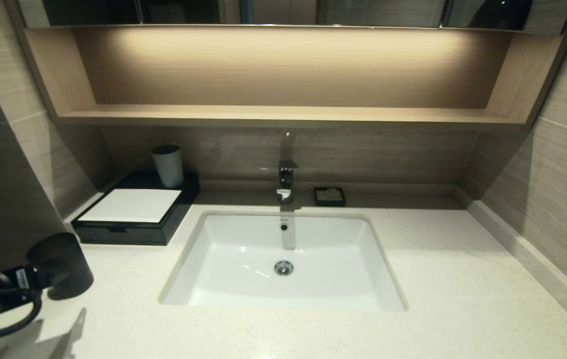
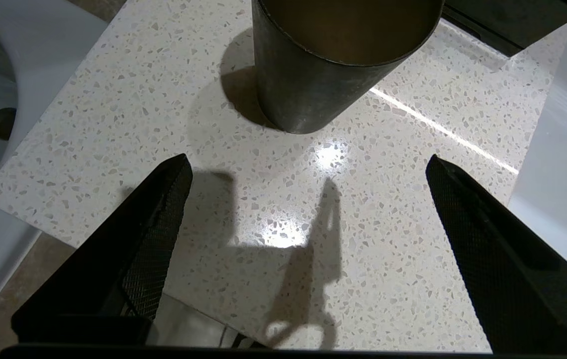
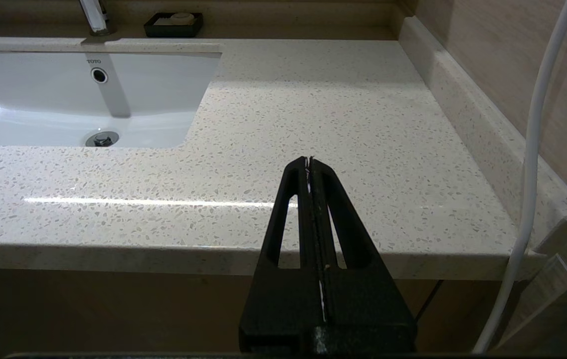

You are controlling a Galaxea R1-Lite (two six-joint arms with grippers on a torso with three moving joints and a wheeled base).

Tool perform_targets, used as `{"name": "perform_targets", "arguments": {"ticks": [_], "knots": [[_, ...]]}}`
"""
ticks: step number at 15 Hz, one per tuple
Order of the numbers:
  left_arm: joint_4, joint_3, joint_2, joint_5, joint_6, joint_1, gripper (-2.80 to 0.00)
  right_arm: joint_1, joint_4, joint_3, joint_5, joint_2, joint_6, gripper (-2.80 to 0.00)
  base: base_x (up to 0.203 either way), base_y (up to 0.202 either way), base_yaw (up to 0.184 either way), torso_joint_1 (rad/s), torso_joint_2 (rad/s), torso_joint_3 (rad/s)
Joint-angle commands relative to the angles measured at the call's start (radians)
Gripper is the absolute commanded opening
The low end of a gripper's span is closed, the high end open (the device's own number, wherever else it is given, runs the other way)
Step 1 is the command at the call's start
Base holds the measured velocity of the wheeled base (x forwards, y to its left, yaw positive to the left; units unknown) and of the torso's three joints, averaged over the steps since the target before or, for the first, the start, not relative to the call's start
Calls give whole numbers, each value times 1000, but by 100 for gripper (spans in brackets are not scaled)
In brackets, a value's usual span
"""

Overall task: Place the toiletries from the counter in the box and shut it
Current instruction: Pick up the cup

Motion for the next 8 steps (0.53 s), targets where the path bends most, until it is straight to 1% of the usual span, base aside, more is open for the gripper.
{"name": "perform_targets", "arguments": {"ticks": [1,4,8], "knots": [[-54,17,58,1,5,-1,0,0,0,2,0,0,0,-280,0,0,0,0,0,0],[-117,44,94,3,19,-1,0,0,0,2,0,0,0,-280,0,0,0,0,0,0],[-156,55,122,3,18,-1,0,0,0,1,0,-1,0,-280,0,0,0,0,0,0]]}}
